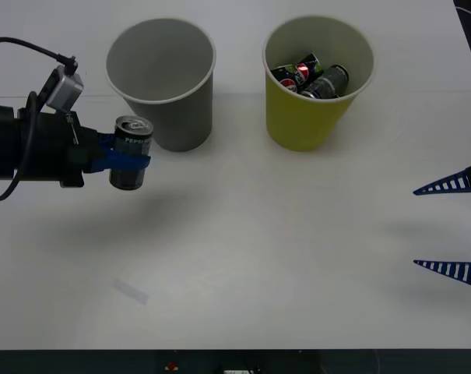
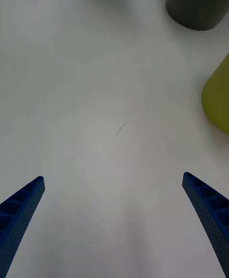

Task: Put the can into the green bin and the plastic bottle into the gray bin

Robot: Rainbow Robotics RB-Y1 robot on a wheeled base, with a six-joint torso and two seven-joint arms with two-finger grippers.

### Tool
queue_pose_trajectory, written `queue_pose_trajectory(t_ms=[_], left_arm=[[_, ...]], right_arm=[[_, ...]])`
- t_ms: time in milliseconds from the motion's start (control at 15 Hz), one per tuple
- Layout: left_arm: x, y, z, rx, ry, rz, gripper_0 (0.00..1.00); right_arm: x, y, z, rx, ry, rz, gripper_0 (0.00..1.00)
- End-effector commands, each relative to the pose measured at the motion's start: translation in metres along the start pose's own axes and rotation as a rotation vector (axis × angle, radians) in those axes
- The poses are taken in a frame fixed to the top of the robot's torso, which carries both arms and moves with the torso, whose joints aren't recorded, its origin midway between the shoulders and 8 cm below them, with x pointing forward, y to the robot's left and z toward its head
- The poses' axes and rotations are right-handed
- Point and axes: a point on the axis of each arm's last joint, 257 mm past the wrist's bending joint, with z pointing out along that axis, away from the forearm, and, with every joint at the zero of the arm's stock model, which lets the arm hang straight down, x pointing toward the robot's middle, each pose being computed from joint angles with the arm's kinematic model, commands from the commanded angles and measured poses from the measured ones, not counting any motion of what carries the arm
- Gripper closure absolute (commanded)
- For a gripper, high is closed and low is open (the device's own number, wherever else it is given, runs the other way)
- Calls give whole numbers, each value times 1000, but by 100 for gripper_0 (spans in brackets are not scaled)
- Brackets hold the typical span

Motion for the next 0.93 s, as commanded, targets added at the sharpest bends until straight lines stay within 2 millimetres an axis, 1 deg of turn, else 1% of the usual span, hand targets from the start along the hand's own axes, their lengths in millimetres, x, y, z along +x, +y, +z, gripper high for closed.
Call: queue_pose_trajectory(t_ms=[67, 200, 333, 400, 533, 733, 867, 933], left_arm=[[-24, -4, 2, -29, 43, 6, 100], [-40, -8, 4, -65, 71, 14, 100], [-62, -14, 7, -82, 102, 15, 100], [-85, -13, 8, -103, 71, 32, 100], [-121, -9, 13, -152, 36, 99, 100], [-143, -13, 34, -199, 83, 159, 100], [-156, -16, 52, -171, 99, 164, 100], [-169, -16, 63, -151, 107, 176, 100]], right_arm=[[0, 0, 0, 0, 0, 0, 0], [0, 0, 0, 0, 0, 0, 0], [0, 0, 0, 0, 0, 0, 0], [0, 0, 0, 0, 0, 0, 0], [0, 0, 0, 0, 0, 0, 0], [0, 0, 0, 0, 0, 0, 0], [0, 0, 0, 0, 0, 0, 0], [0, 0, 0, 0, 0, 0, 0]])
